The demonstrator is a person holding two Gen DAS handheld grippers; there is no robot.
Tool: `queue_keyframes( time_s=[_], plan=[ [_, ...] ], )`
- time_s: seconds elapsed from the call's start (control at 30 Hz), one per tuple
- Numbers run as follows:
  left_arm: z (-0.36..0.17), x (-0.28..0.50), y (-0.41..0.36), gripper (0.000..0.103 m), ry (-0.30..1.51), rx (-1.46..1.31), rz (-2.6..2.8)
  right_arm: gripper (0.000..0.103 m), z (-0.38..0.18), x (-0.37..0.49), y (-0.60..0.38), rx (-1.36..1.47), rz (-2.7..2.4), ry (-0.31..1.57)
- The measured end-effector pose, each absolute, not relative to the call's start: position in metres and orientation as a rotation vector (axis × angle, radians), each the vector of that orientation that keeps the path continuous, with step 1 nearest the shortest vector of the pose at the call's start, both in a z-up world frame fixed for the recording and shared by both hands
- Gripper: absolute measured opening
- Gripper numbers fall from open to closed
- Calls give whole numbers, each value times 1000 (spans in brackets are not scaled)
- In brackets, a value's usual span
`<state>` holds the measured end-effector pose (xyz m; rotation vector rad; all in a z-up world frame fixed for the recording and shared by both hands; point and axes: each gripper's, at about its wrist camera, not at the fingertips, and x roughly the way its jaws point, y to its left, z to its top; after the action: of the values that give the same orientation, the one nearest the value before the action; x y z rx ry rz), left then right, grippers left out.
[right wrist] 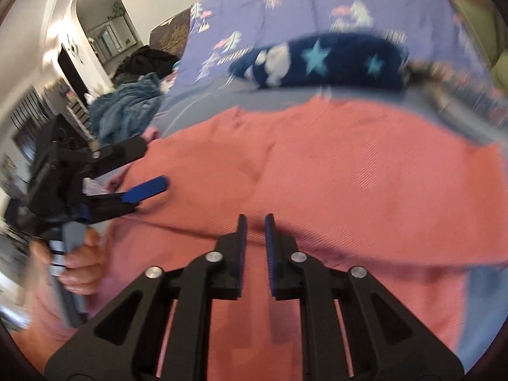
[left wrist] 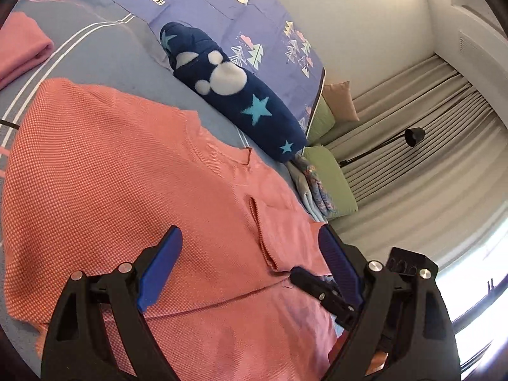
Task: Fold small clothes
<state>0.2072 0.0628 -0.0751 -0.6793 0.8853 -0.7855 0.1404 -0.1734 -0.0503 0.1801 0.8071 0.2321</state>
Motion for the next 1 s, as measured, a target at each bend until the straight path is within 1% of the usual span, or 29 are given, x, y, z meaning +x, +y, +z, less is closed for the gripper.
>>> queue_keyframes(
  time_s=[0.03, 0.07, 0.1, 0.3, 0.33, 0.37, 0.4, 0.43, 0.6, 0.67, 0.73, 0.83, 0.97, 1.0],
  plan=[
    [-74, 207, 63, 87, 882, -680, -790, 26, -47, 140, -173, 132, 204, 790],
    [-73, 206, 62, 87, 877, -677, -796, 36, -48, 144, -173, 104, 196, 786],
    [-72, 205, 61, 87, 872, -673, -802, 42, -49, 147, -168, 62, 205, 792],
    [-71, 202, 56, 87, 874, -634, -808, 42, -70, 154, -138, -156, 176, 862],
    [-71, 203, 55, 87, 878, -629, -806, 40, -73, 157, -138, -159, 169, 867],
    [-72, 203, 54, 87, 881, -624, -804, 30, -74, 159, -140, -153, 167, 869],
    [-73, 203, 53, 87, 884, -616, -799, 12, -73, 161, -143, -134, 161, 870],
    [-73, 203, 52, 87, 884, -610, -793, 4, -71, 163, -147, -114, 144, 870],
    [-73, 204, 55, 87, 880, -614, -788, 3, -42, 162, -162, 47, 143, 794],
    [-71, 204, 59, 87, 874, -657, -829, 3, -25, 159, -159, 100, 192, 741],
    [-70, 204, 62, 87, 877, -712, -888, 3, -19, 158, -148, 133, 284, 734],
    [-73, 205, 61, 87, 907, -810, -1007, 3, -29, 152, -128, 153, 372, 768],
    [-82, 206, 48, 87, 966, -815, -1008, 3, -51, 144, -108, 92, 401, 809],
    [-83, 206, 46, 86, 969, -808, -1001, 3, -53, 143, -106, 88, 406, 817]
  ],
)
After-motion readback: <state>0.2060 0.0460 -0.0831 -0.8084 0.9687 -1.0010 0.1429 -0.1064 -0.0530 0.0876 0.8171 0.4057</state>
